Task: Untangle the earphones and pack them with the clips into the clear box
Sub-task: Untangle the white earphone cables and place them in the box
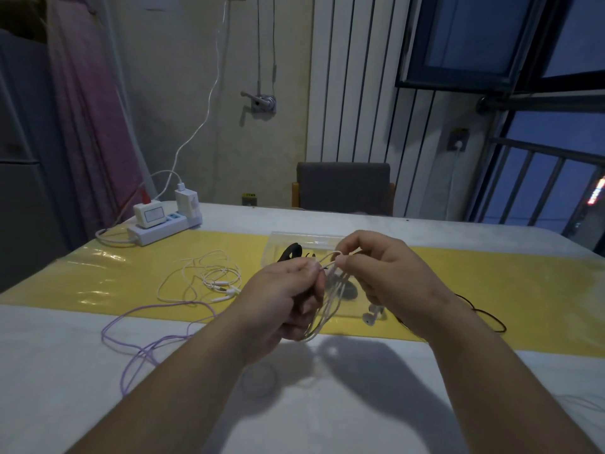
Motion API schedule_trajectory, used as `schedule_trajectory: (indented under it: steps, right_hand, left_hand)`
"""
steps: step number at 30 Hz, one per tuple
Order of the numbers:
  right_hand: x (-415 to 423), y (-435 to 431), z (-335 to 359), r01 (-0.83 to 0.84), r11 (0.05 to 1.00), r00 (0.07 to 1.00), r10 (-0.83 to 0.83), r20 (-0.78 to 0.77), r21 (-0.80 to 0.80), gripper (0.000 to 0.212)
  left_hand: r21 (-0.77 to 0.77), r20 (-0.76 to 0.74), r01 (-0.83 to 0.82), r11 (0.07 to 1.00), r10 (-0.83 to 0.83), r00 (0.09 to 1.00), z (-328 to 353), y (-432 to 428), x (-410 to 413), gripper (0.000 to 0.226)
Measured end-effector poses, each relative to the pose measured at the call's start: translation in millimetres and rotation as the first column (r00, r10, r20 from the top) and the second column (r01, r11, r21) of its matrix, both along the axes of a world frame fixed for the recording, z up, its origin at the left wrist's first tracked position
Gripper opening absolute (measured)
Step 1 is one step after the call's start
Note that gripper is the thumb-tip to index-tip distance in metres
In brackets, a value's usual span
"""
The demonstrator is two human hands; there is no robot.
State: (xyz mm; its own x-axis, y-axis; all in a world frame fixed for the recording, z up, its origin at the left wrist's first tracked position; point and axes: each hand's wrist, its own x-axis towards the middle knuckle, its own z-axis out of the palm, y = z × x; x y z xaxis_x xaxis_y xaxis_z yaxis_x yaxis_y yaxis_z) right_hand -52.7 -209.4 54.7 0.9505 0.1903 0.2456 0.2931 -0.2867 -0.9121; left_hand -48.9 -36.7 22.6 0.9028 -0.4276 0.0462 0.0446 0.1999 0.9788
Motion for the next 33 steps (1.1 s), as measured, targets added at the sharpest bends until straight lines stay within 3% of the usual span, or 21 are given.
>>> schedule_trajectory:
  steps: [5, 9, 13, 19, 25, 29, 33]
  right_hand:
    - [-1.3, 5.4, 2.7, -0.010, 0.988, 0.992, 0.029, -0.123, 0.154, 0.020]
    - [-1.0, 2.2, 4.3, 0.000, 0.968, 0.986, 0.042, -0.162, 0.251, 0.020]
    - [0.2, 3.3, 1.8, -0.008, 0.983, 0.992, 0.031, -0.126, 0.183, 0.015]
    - [1.0, 0.4, -3.0, 0.013, 0.998, 0.999, -0.015, 0.043, 0.062, 0.009]
    - [1.7, -0.6, -0.9, -0.085, 0.905, 0.988, 0.131, -0.083, 0.417, 0.017]
    - [1.9, -2.2, 0.1, -0.039, 0.871, 0.988, 0.108, -0.114, 0.489, 0.026]
    - [6.7, 2.5, -5.3, 0.145, 0.892, 0.988, -0.104, -0.118, 0.429, 0.043]
  left_hand:
    - [-0.116, -0.003, 0.066, 0.991, -0.067, 0.998, 3.1, -0.4, -0.9, 0.015]
    - [-0.209, -0.006, -0.085, 0.974, 0.086, 0.996, 1.8, -3.3, 4.3, 0.006]
    - [-0.208, 0.001, -0.175, 0.962, 0.179, 0.984, -0.1, -2.3, 7.3, 0.014]
    - [-0.187, 0.030, -0.185, 0.965, 0.194, 0.981, 0.3, -2.9, 5.6, 0.011]
    - [-0.213, 0.263, -0.306, 0.928, 0.356, 0.897, 0.6, -3.4, 5.0, 0.027]
    - [-0.109, 0.338, -0.415, 0.903, 0.426, 0.839, 0.1, -0.3, 7.1, 0.027]
    - [0.075, 0.485, -0.525, 0.848, 0.429, 0.762, -5.7, -1.5, 7.7, 0.018]
